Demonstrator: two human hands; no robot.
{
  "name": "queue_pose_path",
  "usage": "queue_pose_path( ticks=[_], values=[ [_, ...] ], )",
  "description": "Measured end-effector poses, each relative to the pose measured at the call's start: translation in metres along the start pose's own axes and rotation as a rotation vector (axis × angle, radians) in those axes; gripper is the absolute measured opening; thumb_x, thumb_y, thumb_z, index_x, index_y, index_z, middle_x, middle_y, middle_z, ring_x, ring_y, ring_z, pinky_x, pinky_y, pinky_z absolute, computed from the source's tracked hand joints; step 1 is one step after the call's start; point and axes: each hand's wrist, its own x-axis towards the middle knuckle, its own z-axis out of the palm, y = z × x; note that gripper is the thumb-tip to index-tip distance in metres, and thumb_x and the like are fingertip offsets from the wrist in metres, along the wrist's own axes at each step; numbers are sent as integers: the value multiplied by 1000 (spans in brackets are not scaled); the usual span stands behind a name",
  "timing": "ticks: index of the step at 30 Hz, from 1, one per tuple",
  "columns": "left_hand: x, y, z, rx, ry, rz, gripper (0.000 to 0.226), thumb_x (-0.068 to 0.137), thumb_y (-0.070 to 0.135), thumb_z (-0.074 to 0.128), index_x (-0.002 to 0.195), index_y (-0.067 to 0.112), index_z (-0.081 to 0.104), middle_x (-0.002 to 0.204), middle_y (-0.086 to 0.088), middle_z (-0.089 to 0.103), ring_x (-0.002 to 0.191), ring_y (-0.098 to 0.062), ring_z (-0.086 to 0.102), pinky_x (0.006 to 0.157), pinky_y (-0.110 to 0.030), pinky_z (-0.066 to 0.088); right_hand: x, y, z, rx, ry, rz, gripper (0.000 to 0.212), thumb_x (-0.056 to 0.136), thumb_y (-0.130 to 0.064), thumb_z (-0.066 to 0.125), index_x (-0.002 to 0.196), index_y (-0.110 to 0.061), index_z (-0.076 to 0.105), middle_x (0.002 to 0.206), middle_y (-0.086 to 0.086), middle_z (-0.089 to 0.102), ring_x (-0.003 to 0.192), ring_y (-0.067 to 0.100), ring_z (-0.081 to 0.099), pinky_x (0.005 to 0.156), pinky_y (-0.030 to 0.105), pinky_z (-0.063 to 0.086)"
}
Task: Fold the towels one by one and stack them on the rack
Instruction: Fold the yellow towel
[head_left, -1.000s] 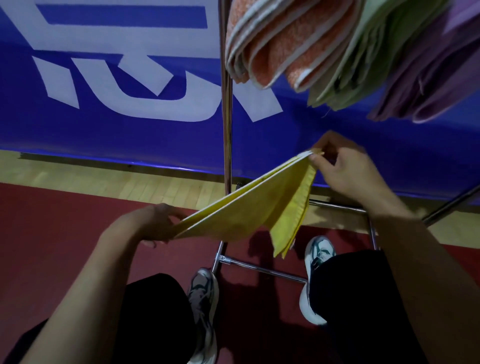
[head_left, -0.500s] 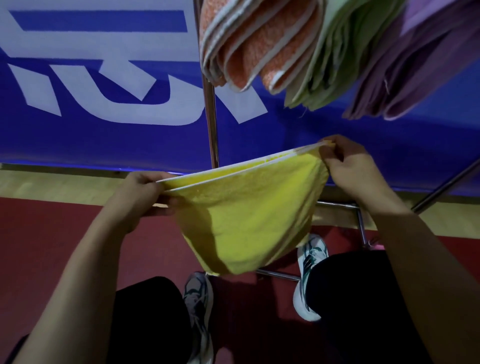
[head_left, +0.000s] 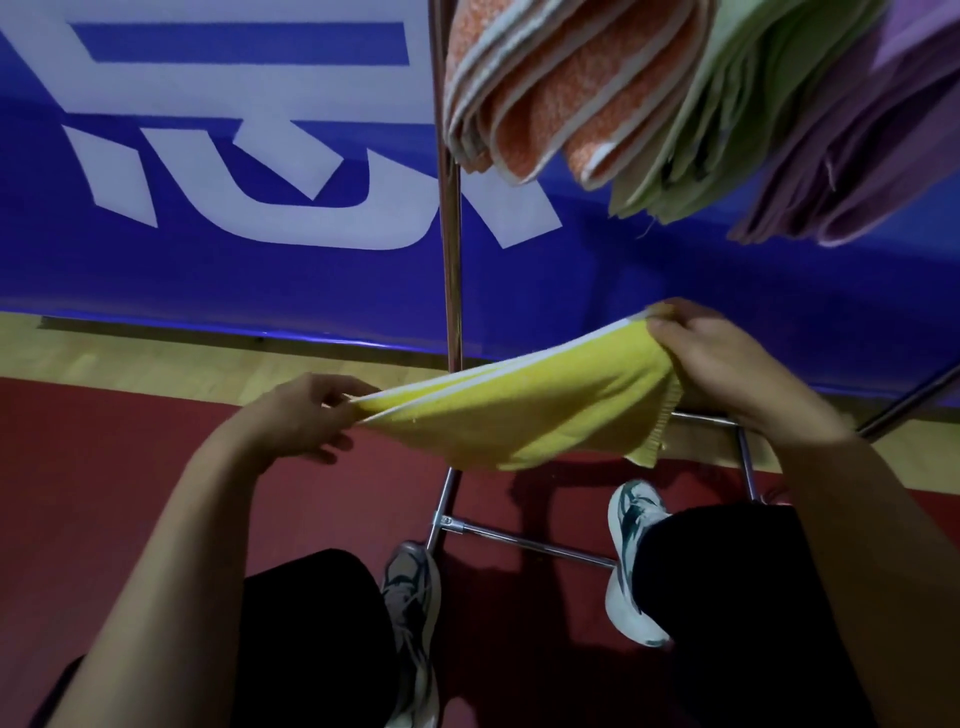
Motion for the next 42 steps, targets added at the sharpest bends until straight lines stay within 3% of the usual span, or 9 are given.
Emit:
queue_pose_path(
  ticks=[7, 12, 17, 20, 24, 26, 31, 34, 42],
  values=[
    [7, 27, 16, -305, 196, 54, 50, 90, -14, 31, 82, 12, 73, 75, -13, 69, 65, -22, 64, 55, -26, 59, -8, -3, -3, -46, 1, -92, 19, 106, -42, 46, 110, -38, 64, 105, -14, 63, 95, 6, 57, 72, 23, 39],
    [18, 14, 19, 340, -160, -118, 19, 93, 5, 64, 105, 7, 79, 85, -17, 74, 71, -23, 74, 55, -25, 60, -14, -11, 11, -93, -28, -172, 24, 106, -39, 50, 113, -20, 63, 96, -8, 64, 87, 7, 61, 70, 9, 40],
    [15, 20, 35, 662, -363, 13, 45, 106, 32, 53, 151, 26, 51, 148, -2, 57, 129, -21, 57, 101, -33, 49, -23, -22, 41, 70, -172, -319, 12, 105, -28, 56, 101, -17, 60, 72, -9, 59, 61, -3, 49, 62, 13, 40],
    [2, 34, 51, 208, -305, 316, 71, 94, 48, 73, 156, 40, 40, 155, 20, 48, 144, -3, 45, 115, -29, 41, -27, -25, 61, 53, -340, -356, 12, 104, -29, 60, 99, -18, 62, 58, -13, 53, 55, -1, 41, 56, 20, 35],
    [-2, 61, 80, 8, -292, 584, 26, 96, 42, 72, 117, 25, 70, 96, 10, 74, 85, -7, 69, 71, -25, 53, -26, -31, 79, -39, -356, -386, 14, 102, -41, 60, 102, -27, 60, 67, 1, 67, 54, -1, 50, 57, 24, 40],
    [3, 62, 86, 79, -210, 614, 36, 102, 43, 63, 86, 11, 66, 62, 2, 48, 54, -11, 43, 52, -29, 35, -22, -32, 82, -152, -315, -359, 20, 101, -49, 56, 102, -30, 51, 69, 9, 67, 47, 6, 40, 51, 25, 33],
    [5, 60, 84, 79, -23, 681, 44, 108, 40, 50, 83, 5, 57, 65, 3, 36, 57, -7, 33, 53, -28, 28, -17, -30, 84, -137, -302, -295, 35, 99, -61, 48, 103, -27, 53, 59, -6, 57, 51, 5, 42, 53, 23, 35],
    [1, 61, 78, -40, 78, 672, 35, 109, 32, 52, 87, 7, 62, 67, 6, 45, 59, -3, 39, 53, -24, 32, -14, -24, 85, -79, -438, -252, 58, 81, -80, 58, 117, -35, 54, 98, -11, 73, 86, 1, 67, 83, 32, 54],
    [3, 48, 39, -317, 417, 527, 41, 111, 34, 46, 83, 6, 54, 71, 3, 46, 67, -10, 43, 61, -31, 34, -13, -1, 98, -643, -652, -236, 76, 64, -84, 55, 115, -29, 67, 111, -8, 72, 98, 16, 67, 90, 37, 56]
  ],
)
